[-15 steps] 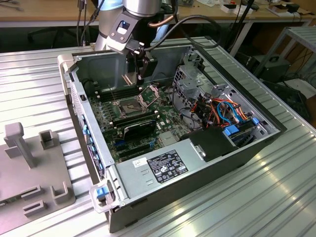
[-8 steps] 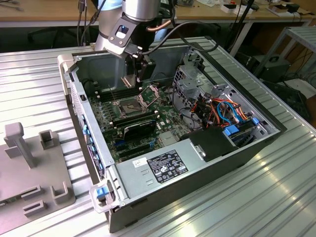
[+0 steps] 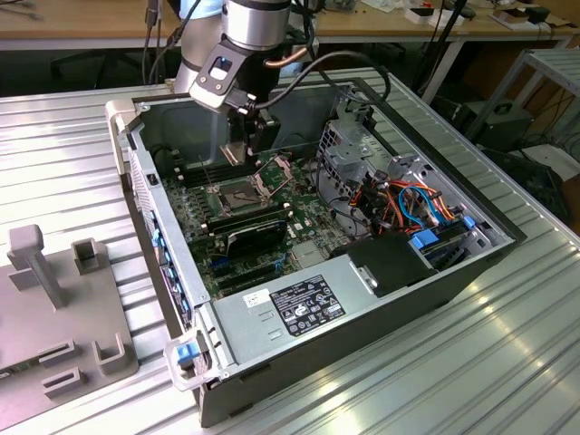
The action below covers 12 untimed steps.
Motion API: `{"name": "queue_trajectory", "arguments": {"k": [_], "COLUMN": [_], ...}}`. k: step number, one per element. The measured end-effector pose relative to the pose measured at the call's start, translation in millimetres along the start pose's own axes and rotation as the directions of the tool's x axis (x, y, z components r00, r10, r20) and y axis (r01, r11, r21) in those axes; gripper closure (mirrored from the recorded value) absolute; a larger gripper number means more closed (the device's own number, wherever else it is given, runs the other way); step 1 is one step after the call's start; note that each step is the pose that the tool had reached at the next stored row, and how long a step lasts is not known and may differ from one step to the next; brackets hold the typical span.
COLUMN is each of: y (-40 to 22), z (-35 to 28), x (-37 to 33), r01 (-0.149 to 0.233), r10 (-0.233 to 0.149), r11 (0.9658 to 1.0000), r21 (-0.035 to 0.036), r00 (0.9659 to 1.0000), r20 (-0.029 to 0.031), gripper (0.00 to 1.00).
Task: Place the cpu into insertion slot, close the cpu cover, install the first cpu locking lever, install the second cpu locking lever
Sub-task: 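Place the cpu into insertion slot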
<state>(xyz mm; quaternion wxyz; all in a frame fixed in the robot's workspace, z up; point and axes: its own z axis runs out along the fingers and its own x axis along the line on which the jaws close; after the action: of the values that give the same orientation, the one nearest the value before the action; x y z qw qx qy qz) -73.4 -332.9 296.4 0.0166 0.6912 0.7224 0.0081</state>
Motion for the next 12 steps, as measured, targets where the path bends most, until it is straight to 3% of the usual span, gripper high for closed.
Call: {"name": "queue_trajectory", "arguments": {"k": [4,5,9,12], "y": [0.1,2.3,3.2,4.4], "z": [9.2,14.4,23.4,34.3], "x": [0.2,2.1,4.4,7.1], "r01": [-0.058,-0.06,-0.06,-0.057], "r10": [0.058,0.06,0.06,0.057], "r11": [0.9983,0.9982,0.9982,0.9984], "r21": [0.0007,0.0007,0.0007,0.0008], "r00": [0.9983,0.9982,0.9982,0.9984], "r20": [0.002,0.0021,0.002,0.0021], "gripper": [0.45,0.45,0.45,0.45]}}
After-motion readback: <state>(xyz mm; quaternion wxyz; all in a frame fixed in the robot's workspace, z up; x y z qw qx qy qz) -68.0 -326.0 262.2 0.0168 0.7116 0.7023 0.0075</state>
